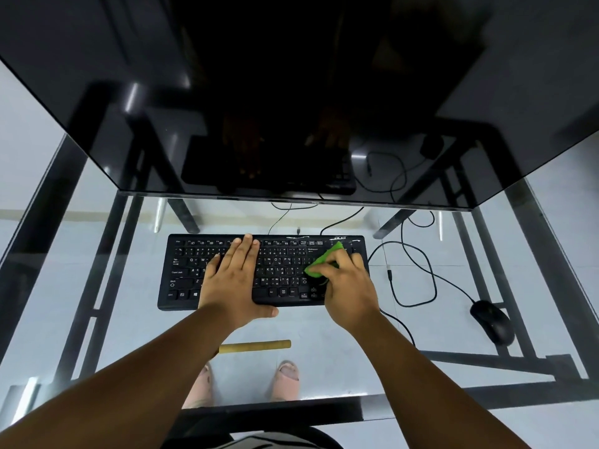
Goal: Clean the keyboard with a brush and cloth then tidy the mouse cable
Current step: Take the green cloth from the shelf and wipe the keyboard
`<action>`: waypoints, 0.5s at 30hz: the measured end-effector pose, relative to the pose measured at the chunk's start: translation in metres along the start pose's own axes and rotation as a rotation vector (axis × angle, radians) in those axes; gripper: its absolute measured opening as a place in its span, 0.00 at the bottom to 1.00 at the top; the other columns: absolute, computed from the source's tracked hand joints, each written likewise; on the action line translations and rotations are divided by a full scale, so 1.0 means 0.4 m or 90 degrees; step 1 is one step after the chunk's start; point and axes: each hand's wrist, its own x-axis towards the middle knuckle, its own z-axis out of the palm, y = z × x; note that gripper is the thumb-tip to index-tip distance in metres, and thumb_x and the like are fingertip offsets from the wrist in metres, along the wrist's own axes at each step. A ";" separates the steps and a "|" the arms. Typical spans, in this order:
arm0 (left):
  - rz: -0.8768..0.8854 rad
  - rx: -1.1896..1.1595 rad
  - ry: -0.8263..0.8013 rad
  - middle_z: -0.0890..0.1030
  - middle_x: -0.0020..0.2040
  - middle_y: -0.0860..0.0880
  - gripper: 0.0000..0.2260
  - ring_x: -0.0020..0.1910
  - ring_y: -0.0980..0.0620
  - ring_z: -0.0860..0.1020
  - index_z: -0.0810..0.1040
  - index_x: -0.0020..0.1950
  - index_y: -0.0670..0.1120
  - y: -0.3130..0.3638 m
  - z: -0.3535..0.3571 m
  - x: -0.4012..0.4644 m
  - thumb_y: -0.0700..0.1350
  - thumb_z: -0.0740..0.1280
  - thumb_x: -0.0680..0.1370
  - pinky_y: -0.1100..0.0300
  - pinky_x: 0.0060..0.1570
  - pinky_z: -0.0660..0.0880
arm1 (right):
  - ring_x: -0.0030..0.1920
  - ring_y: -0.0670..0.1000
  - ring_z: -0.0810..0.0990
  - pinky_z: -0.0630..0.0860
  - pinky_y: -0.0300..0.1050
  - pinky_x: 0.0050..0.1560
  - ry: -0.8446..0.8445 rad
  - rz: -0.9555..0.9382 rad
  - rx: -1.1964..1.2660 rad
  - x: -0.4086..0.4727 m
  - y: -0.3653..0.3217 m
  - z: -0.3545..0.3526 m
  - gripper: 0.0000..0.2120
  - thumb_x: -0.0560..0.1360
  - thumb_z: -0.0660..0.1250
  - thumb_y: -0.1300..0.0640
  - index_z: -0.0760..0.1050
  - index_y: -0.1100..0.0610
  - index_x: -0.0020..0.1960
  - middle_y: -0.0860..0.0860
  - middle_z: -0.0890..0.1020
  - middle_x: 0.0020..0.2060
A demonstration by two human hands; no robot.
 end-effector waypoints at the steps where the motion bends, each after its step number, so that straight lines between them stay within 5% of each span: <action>1: 0.001 -0.002 0.001 0.34 0.78 0.54 0.59 0.77 0.54 0.36 0.35 0.78 0.50 0.001 0.000 0.000 0.76 0.64 0.62 0.49 0.76 0.42 | 0.48 0.50 0.66 0.75 0.45 0.47 0.002 0.010 0.004 0.001 -0.003 0.003 0.27 0.69 0.60 0.71 0.81 0.44 0.55 0.42 0.74 0.51; 6: 0.017 0.005 -0.006 0.34 0.78 0.54 0.59 0.77 0.54 0.36 0.35 0.78 0.50 -0.008 -0.003 -0.001 0.75 0.65 0.62 0.49 0.76 0.42 | 0.46 0.51 0.68 0.74 0.44 0.45 -0.002 -0.046 0.044 0.004 0.015 0.005 0.27 0.68 0.59 0.72 0.83 0.44 0.51 0.42 0.75 0.49; 11: 0.017 0.000 -0.007 0.35 0.78 0.54 0.61 0.77 0.54 0.36 0.36 0.78 0.51 -0.049 -0.016 0.001 0.76 0.66 0.59 0.48 0.76 0.40 | 0.51 0.55 0.76 0.75 0.45 0.56 0.158 0.191 0.172 0.039 0.064 0.007 0.24 0.70 0.61 0.68 0.82 0.47 0.57 0.49 0.76 0.51; 15: 0.019 0.007 -0.020 0.34 0.78 0.54 0.62 0.77 0.53 0.37 0.35 0.78 0.51 -0.067 -0.028 0.006 0.77 0.66 0.58 0.47 0.76 0.40 | 0.54 0.58 0.74 0.72 0.45 0.59 0.115 0.219 0.132 0.092 0.026 0.025 0.22 0.72 0.63 0.66 0.79 0.52 0.63 0.52 0.76 0.56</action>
